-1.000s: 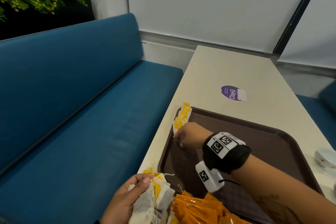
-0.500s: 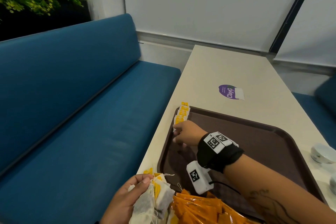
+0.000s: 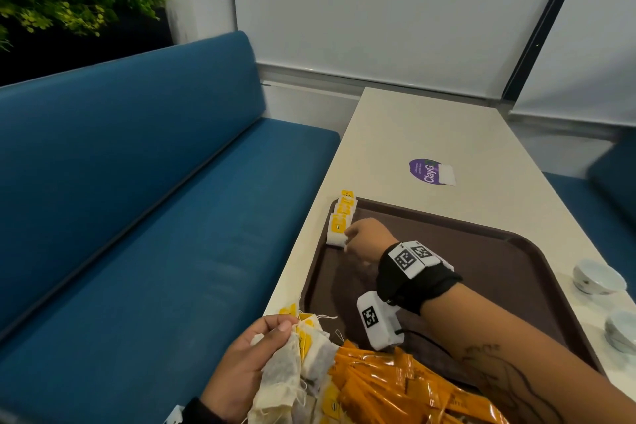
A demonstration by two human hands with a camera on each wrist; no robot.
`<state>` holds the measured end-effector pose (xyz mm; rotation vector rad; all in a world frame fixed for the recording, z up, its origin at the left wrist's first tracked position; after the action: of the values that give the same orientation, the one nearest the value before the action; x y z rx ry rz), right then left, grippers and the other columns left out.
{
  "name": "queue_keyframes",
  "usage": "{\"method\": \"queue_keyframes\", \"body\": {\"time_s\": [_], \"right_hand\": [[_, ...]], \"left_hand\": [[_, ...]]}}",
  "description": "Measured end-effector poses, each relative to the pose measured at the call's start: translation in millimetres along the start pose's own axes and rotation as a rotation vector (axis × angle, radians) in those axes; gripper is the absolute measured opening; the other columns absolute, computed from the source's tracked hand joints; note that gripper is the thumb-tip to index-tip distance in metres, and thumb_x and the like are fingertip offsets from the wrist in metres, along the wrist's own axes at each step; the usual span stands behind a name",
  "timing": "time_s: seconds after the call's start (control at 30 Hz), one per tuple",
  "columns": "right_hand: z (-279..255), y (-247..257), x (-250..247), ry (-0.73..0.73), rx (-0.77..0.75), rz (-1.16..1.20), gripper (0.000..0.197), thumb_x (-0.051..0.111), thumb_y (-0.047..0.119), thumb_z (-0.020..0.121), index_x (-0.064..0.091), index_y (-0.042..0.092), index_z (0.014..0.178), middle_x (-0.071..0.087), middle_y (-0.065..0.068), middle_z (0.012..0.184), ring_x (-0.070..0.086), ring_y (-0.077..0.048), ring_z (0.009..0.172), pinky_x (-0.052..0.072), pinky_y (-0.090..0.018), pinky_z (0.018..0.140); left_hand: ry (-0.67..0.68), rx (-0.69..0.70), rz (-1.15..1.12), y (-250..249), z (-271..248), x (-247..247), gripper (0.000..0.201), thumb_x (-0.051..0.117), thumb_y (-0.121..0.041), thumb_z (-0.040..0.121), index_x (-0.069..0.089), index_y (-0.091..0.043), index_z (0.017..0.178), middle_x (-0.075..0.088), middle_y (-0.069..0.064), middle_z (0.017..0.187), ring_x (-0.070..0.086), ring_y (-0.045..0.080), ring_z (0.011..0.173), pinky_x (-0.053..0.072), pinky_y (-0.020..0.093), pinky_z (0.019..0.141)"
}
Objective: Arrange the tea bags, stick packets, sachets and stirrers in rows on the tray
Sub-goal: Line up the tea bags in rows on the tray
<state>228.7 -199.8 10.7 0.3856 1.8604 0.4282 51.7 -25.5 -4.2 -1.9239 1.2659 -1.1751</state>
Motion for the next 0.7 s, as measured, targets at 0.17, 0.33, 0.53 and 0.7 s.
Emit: {"method": "queue_keyframes", "body": {"time_s": [0.17,0.33,0.53,0.7], "right_hand": [[-49.4,9.5,-25.4,0.031,-0.057,0.237,0.019,0.061,0.008,0.087,0.069,0.006,0.104,0.066,-0.008,0.096,0.061,-0.016,0.079,0.047,-0.021,0.055],[-119.9,19.5,-21.0,0.355,-0.068,0.384,0.021,0.063,0.035,0.088,0.065,0.014,0.091,0.069,-0.002,0.079,0.062,-0.010,0.063,0.042,-0.020,0.051],[-152.2,8.2,-20.1,0.402,-0.008,0.431,0.020,0.062,0.034,0.089,0.062,0.015,0.082,0.062,0.001,0.069,0.058,-0.008,0.056,0.042,-0.021,0.051],[-172.2,-5.8,-20.9,0.496,0.043,0.549,0.020,0.055,0.017,0.093,0.058,0.010,0.075,0.054,0.006,0.048,0.051,-0.005,0.041,0.037,-0.021,0.045]], "left_hand": [[0.031,0.032,0.000,1.4,-9.0,-0.3,0.014,0.052,-0.006,0.089,0.065,-0.001,0.089,0.066,0.009,0.081,0.061,0.020,0.074,0.052,0.017,0.051],[0.113,0.046,-0.030,4.2,-18.5,14.1,0.013,0.051,-0.006,0.089,0.063,-0.001,0.089,0.067,0.007,0.070,0.062,0.013,0.060,0.052,0.019,0.052],[0.216,0.057,0.015,13.4,-29.9,35.0,0.014,0.054,-0.010,0.085,0.063,-0.001,0.092,0.068,0.011,0.077,0.063,0.018,0.067,0.054,0.022,0.057],[0.286,0.060,0.062,18.3,-36.3,49.3,0.017,0.056,-0.013,0.080,0.061,-0.002,0.091,0.063,0.010,0.075,0.058,0.017,0.067,0.051,0.022,0.056]]}}
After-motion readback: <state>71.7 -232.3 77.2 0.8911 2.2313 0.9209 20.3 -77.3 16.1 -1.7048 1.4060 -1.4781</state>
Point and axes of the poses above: each hand's wrist, its own z-axis towards the middle knuckle, its own x-axis out of the palm, y = z × x, the point moved 1 cm from there along z, towards the middle knuckle
